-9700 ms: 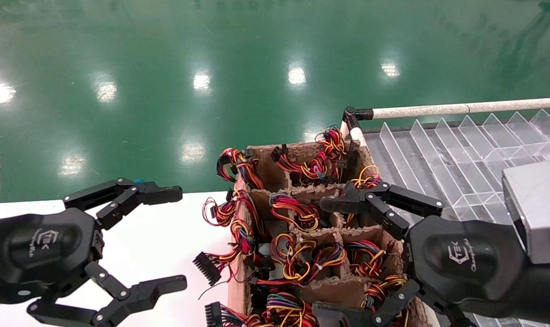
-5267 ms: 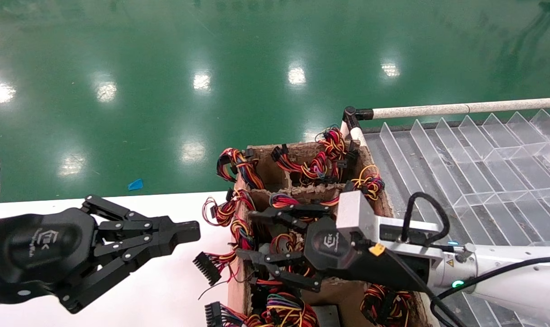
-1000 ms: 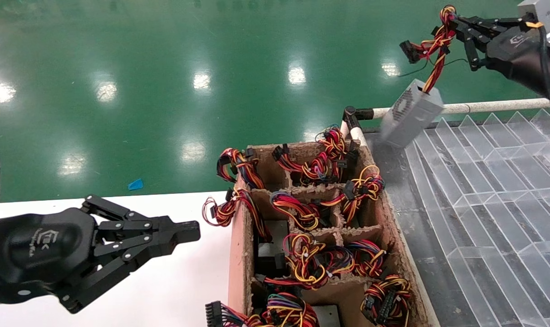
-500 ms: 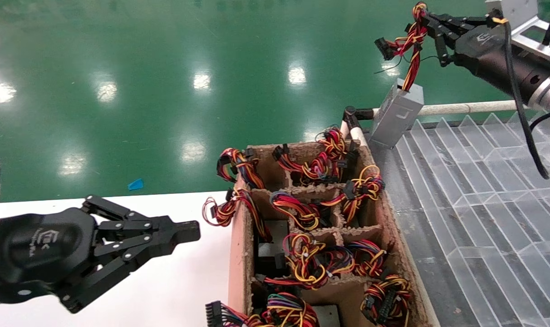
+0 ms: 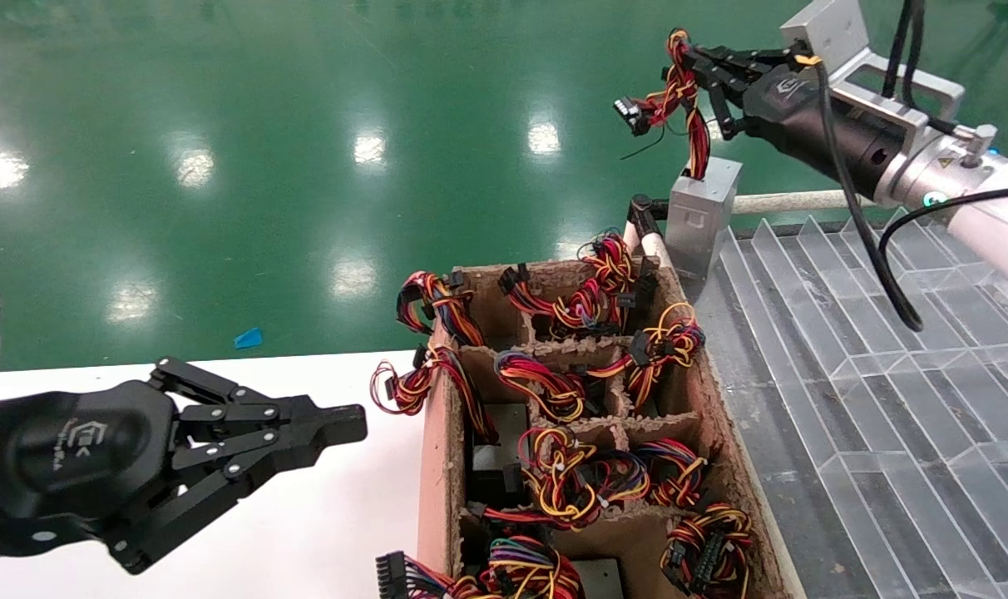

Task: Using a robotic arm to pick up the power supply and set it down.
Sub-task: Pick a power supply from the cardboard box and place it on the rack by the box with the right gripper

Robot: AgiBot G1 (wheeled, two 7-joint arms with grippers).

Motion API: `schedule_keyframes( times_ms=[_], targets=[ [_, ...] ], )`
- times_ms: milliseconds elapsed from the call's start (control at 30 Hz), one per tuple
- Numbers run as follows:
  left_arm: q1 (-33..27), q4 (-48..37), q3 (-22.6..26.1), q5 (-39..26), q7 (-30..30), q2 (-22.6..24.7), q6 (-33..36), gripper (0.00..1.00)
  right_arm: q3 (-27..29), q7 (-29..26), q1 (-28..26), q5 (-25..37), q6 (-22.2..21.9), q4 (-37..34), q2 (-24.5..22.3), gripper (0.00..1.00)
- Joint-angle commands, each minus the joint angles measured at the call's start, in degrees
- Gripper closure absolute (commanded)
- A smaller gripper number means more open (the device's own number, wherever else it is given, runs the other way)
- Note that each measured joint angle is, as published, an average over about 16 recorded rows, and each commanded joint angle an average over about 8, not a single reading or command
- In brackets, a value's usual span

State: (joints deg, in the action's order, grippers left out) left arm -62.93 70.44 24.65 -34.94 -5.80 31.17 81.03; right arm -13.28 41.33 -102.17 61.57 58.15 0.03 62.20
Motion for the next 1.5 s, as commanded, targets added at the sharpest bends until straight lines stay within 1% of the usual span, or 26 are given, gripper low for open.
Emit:
schedule_keyframes(
  times_ms=[33, 167, 433, 733, 1067, 1267, 1500],
  targets=[
    [0.0, 0.0, 0.0, 0.0, 0.0, 0.0, 0.0, 1.0, -0.01, -0.08, 0.06, 0.02, -0.12, -0.07, 0.5, 1.0],
    [0.0, 0.0, 0.0, 0.0, 0.0, 0.0, 0.0, 1.0, -0.53, -0.5, -0.09, 0.76, 0.97, -0.05, 0.11, 1.0],
    [0.0, 0.0, 0.0, 0.0, 0.0, 0.0, 0.0, 1.0, -2.1, -1.18, -0.83, 3.01, 3.01, -0.01, -2.18, 1.0],
    [0.0, 0.0, 0.0, 0.0, 0.0, 0.0, 0.0, 1.0, -2.92, -1.51, -0.95, 4.19, 6.06, 0.2, -3.34, 1.0],
    [0.0, 0.0, 0.0, 0.0, 0.0, 0.0, 0.0, 1.0, -4.2, -2.65, -2.29, 6.02, 8.44, 0.16, -6.08, 1.0],
    [0.0, 0.0, 0.0, 0.0, 0.0, 0.0, 0.0, 1.0, -4.04, -2.29, -3.12, 5.8, 8.32, 0.47, -6.74, 1.0],
    [0.0, 0.0, 0.0, 0.0, 0.0, 0.0, 0.0, 1.0, -3.73, -0.49, -3.39, 5.37, 5.99, 0.65, -5.73, 1.0]
  ],
)
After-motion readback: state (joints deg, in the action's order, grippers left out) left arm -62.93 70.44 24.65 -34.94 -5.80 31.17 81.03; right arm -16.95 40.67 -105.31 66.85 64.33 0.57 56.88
